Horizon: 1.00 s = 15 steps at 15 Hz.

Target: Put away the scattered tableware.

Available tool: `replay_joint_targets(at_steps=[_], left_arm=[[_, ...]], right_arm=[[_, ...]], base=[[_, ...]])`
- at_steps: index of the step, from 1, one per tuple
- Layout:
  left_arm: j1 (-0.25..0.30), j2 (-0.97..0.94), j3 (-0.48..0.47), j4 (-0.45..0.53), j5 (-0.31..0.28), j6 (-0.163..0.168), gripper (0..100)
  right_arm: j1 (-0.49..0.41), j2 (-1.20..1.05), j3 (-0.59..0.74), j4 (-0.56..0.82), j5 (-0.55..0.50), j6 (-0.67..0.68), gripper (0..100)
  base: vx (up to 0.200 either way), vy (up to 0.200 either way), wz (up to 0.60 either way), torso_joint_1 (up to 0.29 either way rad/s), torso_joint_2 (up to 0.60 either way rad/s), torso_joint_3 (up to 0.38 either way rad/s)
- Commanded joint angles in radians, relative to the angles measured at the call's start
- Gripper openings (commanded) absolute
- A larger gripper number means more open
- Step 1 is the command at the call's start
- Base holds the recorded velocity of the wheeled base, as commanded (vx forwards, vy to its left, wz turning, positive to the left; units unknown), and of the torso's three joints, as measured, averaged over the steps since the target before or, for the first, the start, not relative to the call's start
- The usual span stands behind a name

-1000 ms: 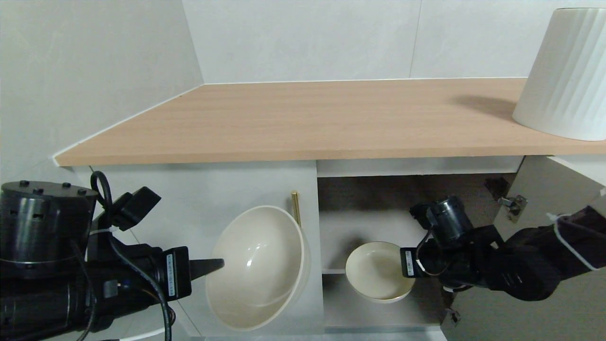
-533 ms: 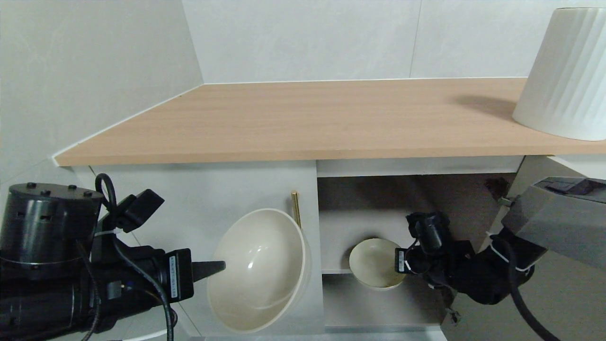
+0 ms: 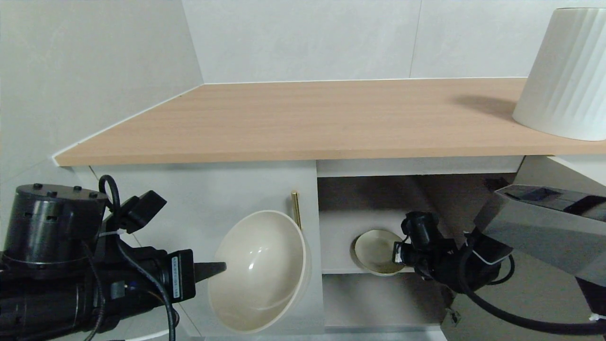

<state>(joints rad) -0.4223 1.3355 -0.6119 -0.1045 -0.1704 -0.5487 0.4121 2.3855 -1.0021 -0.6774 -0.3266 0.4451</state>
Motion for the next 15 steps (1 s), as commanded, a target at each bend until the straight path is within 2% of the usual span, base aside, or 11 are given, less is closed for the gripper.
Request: replay_joint_targets(at_steps=[1, 5, 10, 11, 15], left_arm=[[-0.001, 0.002, 0.000, 0.000, 0.000, 0.000, 0], [-0.001, 0.016, 0.000, 0.000, 0.002, 0.000, 0], [-0.001, 0.022, 0.000, -0.001, 0.002, 0.000, 0], [-0.001, 0.022, 0.000, -0.003, 0.002, 0.000, 0], [-0.009, 0.048, -0.003, -0.004, 0.005, -0.002, 0]], right_arm=[[-0.012, 0.038, -0.044, 0.001, -0.003, -0.002, 0], [-0.026, 0.060, -0.104, 0.002, -0.009, -0.002, 0], [-0.042, 0.063, -0.118, 0.002, -0.011, -0.002, 0], [-0.041, 0.063, -0.119, 0.002, -0.017, -0.002, 100], [-0.041, 0.047, -0.113, 0.001, -0.017, 0.000, 100]], base=[[0.000, 0.000, 0.00, 0.000, 0.00, 0.000], [0.000, 0.000, 0.00, 0.000, 0.00, 0.000], [0.000, 0.000, 0.00, 0.000, 0.00, 0.000], [0.000, 0.000, 0.00, 0.000, 0.00, 0.000], [0.000, 0.000, 0.00, 0.000, 0.00, 0.000]])
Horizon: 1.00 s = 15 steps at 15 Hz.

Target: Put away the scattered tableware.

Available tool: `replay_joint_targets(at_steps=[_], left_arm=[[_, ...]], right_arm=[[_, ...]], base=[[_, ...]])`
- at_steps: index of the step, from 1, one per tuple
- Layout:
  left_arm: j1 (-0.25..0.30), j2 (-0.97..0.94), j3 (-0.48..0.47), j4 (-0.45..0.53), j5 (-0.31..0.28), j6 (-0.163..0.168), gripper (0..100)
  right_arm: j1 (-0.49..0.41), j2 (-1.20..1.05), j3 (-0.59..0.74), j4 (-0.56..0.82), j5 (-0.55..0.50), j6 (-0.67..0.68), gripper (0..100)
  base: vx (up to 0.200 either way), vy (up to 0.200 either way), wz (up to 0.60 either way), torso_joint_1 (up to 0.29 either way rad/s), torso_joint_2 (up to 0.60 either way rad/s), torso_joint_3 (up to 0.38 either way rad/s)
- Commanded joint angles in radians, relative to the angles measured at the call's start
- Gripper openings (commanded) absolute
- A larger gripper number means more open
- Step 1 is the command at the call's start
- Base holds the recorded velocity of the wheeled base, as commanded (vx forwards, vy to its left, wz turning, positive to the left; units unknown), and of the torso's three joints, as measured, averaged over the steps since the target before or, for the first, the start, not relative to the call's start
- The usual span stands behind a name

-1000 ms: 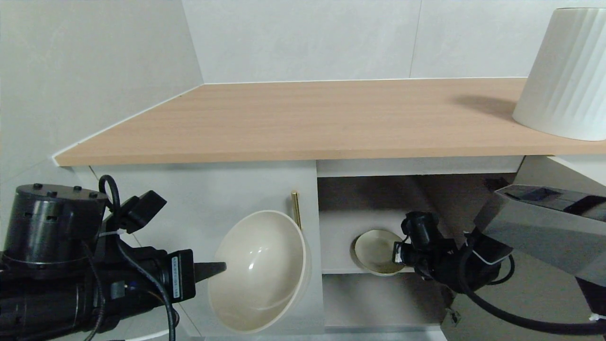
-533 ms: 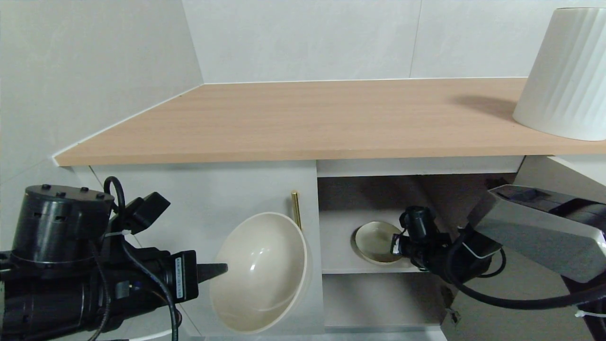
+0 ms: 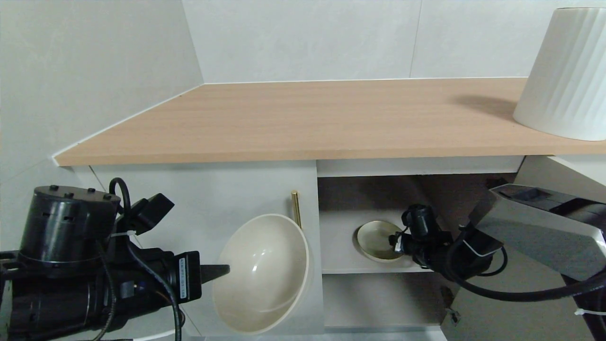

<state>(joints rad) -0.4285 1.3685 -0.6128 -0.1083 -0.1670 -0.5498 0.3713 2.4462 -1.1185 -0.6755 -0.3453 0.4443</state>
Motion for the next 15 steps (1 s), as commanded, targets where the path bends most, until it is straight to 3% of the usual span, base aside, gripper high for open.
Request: replay_joint_targets(at_steps=[1, 5, 7, 8, 11, 15], left_arm=[[-0.003, 0.032, -0.008, -0.001, 0.009, -0.006, 0], [-0.042, 0.092, -0.010, 0.002, 0.046, -0.015, 0], [-0.107, 0.155, -0.019, -0.001, 0.084, -0.078, 0], [-0.134, 0.201, -0.033, -0.001, 0.130, -0.119, 0], [-0.203, 0.282, -0.036, -0.001, 0.250, -0.131, 0], [-0.286, 0.316, -0.025, 0.002, 0.264, -0.142, 0]], right_arm=[[0.000, -0.029, 0.013, -0.001, 0.002, 0.001, 100], [0.069, -0.216, 0.155, 0.022, 0.052, -0.012, 100], [0.138, -0.401, 0.253, 0.120, 0.143, -0.048, 100], [0.176, -0.490, 0.281, 0.206, 0.183, -0.055, 100], [0.265, -0.656, 0.296, 0.402, 0.229, -0.056, 100], [0.368, -0.809, 0.293, 0.554, 0.258, -0.058, 100]], base=[[0.000, 0.000, 0.00, 0.000, 0.00, 0.000], [0.000, 0.000, 0.00, 0.000, 0.00, 0.000], [0.000, 0.000, 0.00, 0.000, 0.00, 0.000], [0.000, 0.000, 0.00, 0.000, 0.00, 0.000], [0.000, 0.000, 0.00, 0.000, 0.00, 0.000], [0.000, 0.000, 0.00, 0.000, 0.00, 0.000]])
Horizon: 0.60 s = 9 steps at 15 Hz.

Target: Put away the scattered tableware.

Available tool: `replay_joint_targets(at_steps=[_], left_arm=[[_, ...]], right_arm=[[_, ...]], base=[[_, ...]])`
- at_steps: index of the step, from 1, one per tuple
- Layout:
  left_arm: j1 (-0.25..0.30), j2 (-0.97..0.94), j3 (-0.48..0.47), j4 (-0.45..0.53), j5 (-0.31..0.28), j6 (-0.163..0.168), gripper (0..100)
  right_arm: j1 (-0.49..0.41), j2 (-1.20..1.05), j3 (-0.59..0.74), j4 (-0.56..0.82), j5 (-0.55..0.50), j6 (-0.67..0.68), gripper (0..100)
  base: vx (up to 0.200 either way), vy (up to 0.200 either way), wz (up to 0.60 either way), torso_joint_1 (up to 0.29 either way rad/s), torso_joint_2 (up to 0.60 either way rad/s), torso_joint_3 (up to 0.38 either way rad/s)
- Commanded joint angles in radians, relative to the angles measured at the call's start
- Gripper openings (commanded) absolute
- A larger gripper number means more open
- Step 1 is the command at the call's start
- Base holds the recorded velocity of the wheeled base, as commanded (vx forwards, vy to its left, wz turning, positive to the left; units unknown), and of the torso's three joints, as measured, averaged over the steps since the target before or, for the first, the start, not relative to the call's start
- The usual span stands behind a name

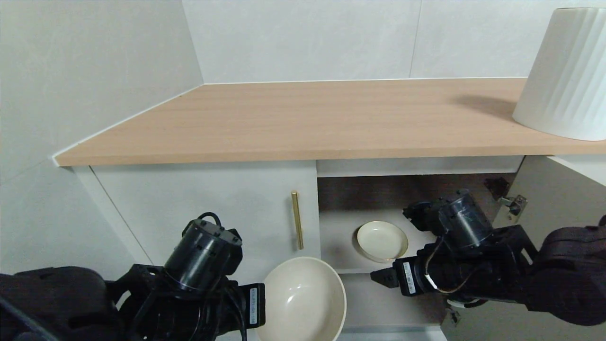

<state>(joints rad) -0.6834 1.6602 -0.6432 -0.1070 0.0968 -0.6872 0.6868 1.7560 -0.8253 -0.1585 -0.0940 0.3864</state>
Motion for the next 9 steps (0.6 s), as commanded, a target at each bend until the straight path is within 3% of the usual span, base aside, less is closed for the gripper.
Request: replay_joint_targets(at_steps=[1, 5, 9], left_arm=[[-0.036, 0.026, 0.005, 0.001, 0.000, -0.005, 0], [-0.104, 0.101, -0.003, 0.000, 0.001, -0.005, 0], [-0.117, 0.090, -0.007, 0.000, 0.003, -0.005, 0]], right_arm=[[0.060, -0.127, -0.001, 0.047, 0.007, 0.000, 100], [0.165, -0.118, 0.014, 0.073, 0.005, 0.000, 100], [0.177, -0.032, 0.011, 0.066, 0.002, 0.005, 100]], base=[[0.000, 0.000, 0.00, 0.000, 0.00, 0.000], [0.000, 0.000, 0.00, 0.000, 0.00, 0.000], [0.000, 0.000, 0.00, 0.000, 0.00, 0.000]])
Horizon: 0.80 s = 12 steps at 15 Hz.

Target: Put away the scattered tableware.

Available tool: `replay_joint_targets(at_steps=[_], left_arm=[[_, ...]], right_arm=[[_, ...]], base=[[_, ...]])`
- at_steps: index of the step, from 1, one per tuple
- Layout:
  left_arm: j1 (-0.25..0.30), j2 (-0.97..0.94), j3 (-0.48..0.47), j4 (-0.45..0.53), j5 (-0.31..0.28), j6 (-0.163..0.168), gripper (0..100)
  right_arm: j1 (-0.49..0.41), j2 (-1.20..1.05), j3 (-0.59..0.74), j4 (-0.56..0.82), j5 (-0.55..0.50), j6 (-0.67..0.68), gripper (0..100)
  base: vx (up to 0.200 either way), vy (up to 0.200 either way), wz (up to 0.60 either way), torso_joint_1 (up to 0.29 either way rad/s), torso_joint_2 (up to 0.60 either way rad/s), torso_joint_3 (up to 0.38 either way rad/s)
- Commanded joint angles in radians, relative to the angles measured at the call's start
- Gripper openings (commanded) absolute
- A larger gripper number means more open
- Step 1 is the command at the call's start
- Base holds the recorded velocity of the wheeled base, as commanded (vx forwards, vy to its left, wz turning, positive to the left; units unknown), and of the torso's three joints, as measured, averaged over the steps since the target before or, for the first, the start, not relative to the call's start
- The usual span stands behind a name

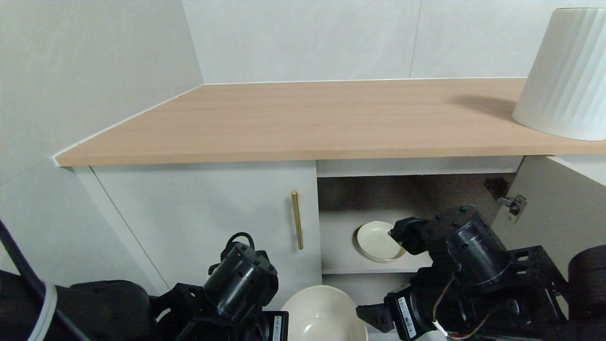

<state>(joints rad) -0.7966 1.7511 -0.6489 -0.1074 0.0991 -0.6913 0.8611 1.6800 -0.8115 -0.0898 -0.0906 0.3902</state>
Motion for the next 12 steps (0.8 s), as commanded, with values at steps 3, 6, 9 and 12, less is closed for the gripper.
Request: replay_joint_targets(at_steps=[3, 6, 9, 12], left_arm=[[-0.023, -0.016, -0.005, 0.000, 0.001, -0.001, 0], [-0.026, -0.016, -0.005, 0.002, 0.001, -0.001, 0], [-0.026, -0.015, -0.005, 0.002, 0.001, -0.001, 0], [-0.026, -0.008, -0.005, 0.002, 0.001, -0.002, 0]], right_arm=[[0.003, 0.113, -0.006, -0.022, -0.006, 0.004, 100], [0.003, 0.155, -0.006, -0.059, -0.009, 0.007, 100], [0.001, 0.161, -0.005, -0.074, -0.009, 0.007, 100], [0.001, 0.161, -0.003, -0.074, -0.009, 0.007, 100]], base=[[0.000, 0.000, 0.00, 0.000, 0.00, 0.000], [0.000, 0.000, 0.00, 0.000, 0.00, 0.000], [0.000, 0.000, 0.00, 0.000, 0.00, 0.000], [0.000, 0.000, 0.00, 0.000, 0.00, 0.000]])
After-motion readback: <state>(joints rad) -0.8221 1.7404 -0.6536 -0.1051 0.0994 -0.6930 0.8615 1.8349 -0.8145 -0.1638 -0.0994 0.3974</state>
